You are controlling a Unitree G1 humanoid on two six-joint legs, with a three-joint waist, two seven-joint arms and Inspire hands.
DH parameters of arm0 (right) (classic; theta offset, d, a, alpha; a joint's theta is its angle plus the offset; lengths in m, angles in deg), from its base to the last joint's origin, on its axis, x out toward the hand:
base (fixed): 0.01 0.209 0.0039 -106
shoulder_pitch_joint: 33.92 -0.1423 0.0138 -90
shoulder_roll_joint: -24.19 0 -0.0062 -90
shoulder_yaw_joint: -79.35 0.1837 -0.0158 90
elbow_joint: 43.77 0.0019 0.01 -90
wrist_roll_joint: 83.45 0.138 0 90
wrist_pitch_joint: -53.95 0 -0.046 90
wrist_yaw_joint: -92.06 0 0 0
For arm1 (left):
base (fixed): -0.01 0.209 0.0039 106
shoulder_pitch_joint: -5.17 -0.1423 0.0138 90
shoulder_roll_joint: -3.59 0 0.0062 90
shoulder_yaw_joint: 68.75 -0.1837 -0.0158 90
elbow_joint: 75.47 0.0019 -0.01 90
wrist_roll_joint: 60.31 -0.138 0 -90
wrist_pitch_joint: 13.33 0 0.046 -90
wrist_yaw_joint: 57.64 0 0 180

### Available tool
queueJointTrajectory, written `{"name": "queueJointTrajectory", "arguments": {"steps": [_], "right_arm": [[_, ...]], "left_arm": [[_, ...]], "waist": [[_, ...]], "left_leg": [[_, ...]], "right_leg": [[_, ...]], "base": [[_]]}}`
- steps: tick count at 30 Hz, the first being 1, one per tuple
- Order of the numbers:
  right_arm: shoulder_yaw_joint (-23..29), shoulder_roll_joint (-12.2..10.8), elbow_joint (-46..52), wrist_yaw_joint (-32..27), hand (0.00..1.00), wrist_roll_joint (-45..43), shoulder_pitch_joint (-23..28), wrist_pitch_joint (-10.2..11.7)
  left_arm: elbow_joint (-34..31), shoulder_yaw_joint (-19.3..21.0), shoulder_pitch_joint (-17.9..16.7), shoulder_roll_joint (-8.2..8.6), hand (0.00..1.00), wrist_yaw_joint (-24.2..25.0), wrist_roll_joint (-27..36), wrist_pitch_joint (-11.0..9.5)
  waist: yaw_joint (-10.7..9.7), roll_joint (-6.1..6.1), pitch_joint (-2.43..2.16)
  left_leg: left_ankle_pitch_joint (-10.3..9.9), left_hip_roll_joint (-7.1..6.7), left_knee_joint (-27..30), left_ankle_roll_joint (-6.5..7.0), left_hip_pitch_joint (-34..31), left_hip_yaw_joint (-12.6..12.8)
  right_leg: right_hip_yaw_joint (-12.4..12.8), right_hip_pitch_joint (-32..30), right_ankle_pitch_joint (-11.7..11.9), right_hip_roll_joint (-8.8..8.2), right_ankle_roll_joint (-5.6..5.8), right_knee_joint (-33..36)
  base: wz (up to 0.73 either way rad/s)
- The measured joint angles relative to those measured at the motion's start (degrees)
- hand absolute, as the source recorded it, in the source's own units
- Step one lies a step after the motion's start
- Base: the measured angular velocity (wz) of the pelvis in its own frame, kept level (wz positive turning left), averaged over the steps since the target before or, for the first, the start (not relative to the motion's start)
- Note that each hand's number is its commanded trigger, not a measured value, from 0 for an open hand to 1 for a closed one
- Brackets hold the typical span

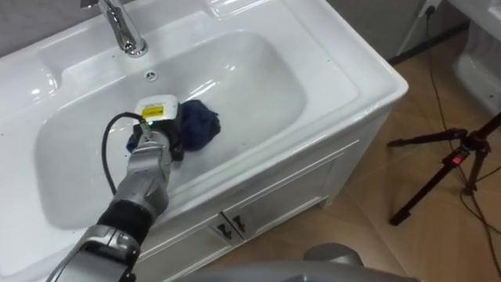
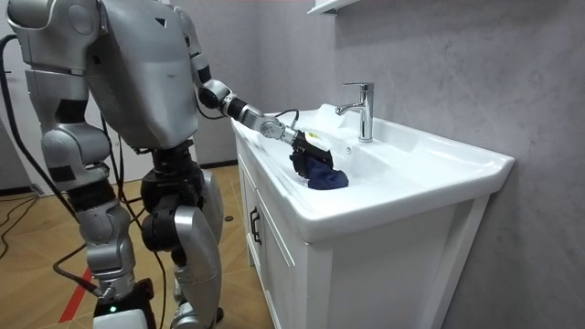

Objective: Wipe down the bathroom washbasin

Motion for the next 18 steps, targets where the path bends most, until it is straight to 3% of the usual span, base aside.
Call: {"name": "queueJointTrajectory", "arguments": {"steps": [3,6,9,18], "right_arm": [[-0.41,-0.12,-0.69,0.01,0.0,-0.06,-0.54,-0.43],[-0.97,-0.06,-2.05,0.17,0.0,0.11,-0.86,-0.49],[-0.9,-0.04,-3.87,0.63,0.0,0.13,-2.12,-0.49],[-1.56,0.01,-4.67,0.58,0.0,1.98,-2.64,-0.54]], "left_arm": [[0.18,-0.82,1.57,1.64,1.0,0.06,2.24,0.13],[0.19,-2.37,2.1,2.11,1.0,-0.07,5.85,0.15],[-0.11,-3.1,2.27,1.76,1.0,-0.01,8.23,0.55],[-6.63,-9.14,2.65,1.82,1.0,2.44,8.39,1.38]], "waist": [[-1.14,-0.11,-0.01],[-1.77,-0.5,-0.06],[-3.04,-0.76,-0.1],[-3.66,-0.92,-0.11]], "left_leg": [[0.0,0.01,-0.05,0.0,0.01,0.82],[0.0,0.01,-0.05,0.0,0.51,0.87],[0.0,-0.15,-0.07,0.0,0.4,0.86],[0.0,-0.43,0.0,0.0,0.41,0.92]], "right_leg": [[0.16,0.02,0.0,-0.05,-0.01,0.16],[0.26,0.81,-0.04,-0.08,0.0,0.1],[-0.27,0.79,-0.19,-0.31,0.2,-0.19],[-0.33,0.89,-0.45,-0.6,0.47,-0.19]], "base": [[-0.07],[-0.01],[0.13],[0.03]]}}
